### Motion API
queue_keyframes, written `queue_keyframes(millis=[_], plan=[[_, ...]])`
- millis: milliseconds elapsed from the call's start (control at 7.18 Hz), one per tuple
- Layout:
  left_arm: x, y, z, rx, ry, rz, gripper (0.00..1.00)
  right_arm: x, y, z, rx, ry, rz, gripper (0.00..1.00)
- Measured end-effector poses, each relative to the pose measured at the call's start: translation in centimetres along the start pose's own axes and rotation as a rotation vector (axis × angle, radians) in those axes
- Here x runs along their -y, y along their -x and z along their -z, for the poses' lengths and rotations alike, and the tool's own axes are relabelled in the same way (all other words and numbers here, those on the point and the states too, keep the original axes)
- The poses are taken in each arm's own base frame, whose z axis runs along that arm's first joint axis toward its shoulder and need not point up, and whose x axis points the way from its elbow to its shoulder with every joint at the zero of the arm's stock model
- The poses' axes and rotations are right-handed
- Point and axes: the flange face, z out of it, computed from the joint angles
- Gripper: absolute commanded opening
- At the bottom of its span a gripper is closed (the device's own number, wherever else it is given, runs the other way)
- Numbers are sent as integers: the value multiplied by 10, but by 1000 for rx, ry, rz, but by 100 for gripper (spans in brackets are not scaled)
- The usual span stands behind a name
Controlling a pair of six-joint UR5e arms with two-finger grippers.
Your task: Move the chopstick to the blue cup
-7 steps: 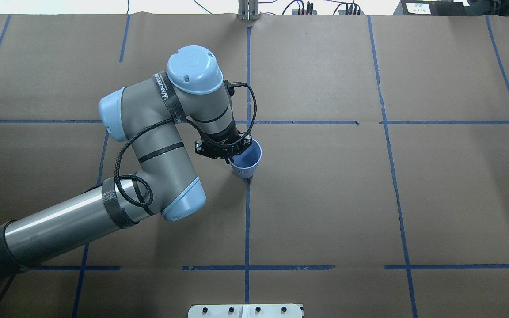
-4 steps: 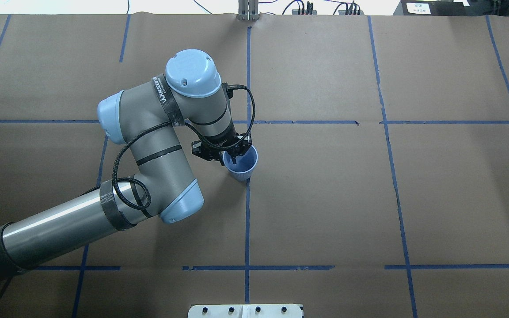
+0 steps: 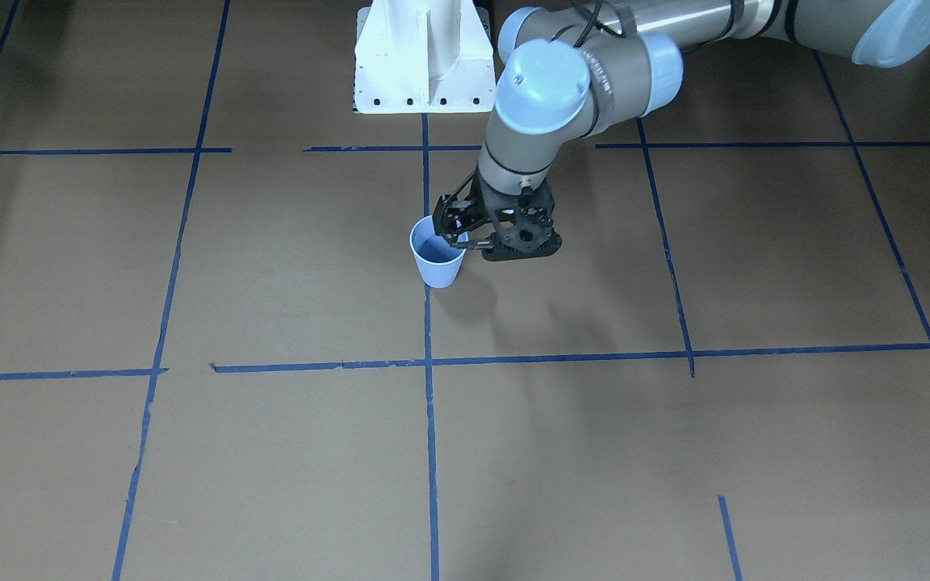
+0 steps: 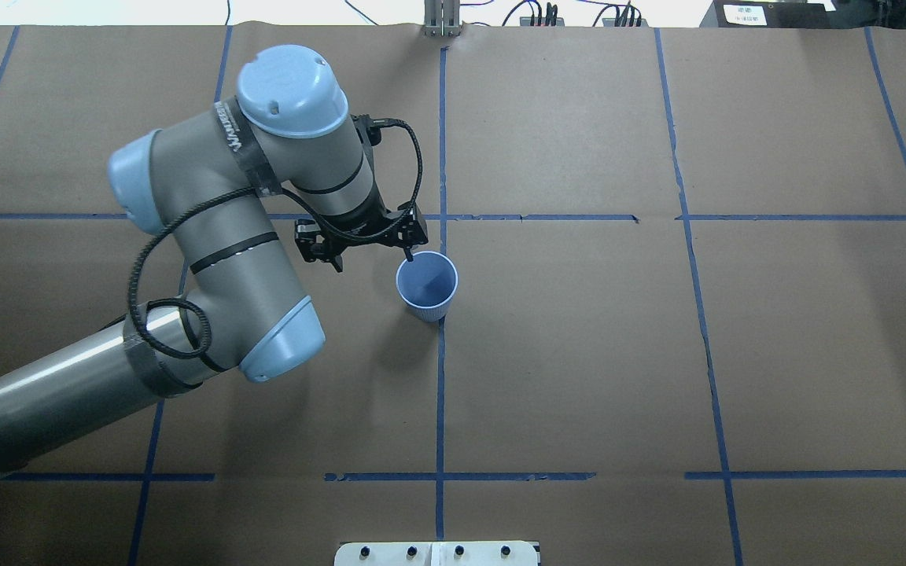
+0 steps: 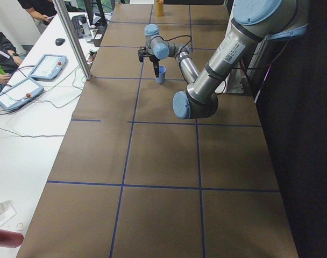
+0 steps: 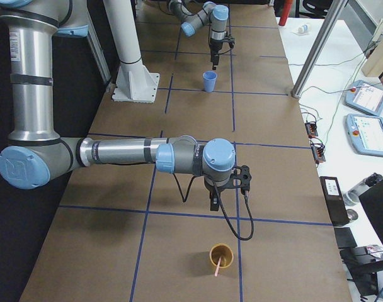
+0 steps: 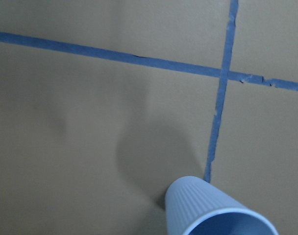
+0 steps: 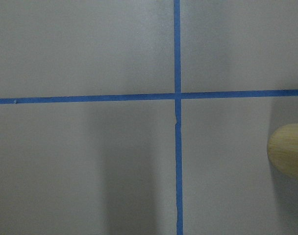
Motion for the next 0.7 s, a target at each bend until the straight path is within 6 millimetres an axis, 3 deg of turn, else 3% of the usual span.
queue_keyframes(millis=[278, 557, 696], plan=[[-17, 34, 44, 27, -9, -65, 100, -3, -14, -5, -1, 0, -10, 100], [-12, 102, 76, 49, -48, -137, 100, -15, -63, -18, -3, -58, 5, 100], [-5, 123, 84, 61, -62, -158, 100, -20, -88, -24, -9, -93, 14, 100]])
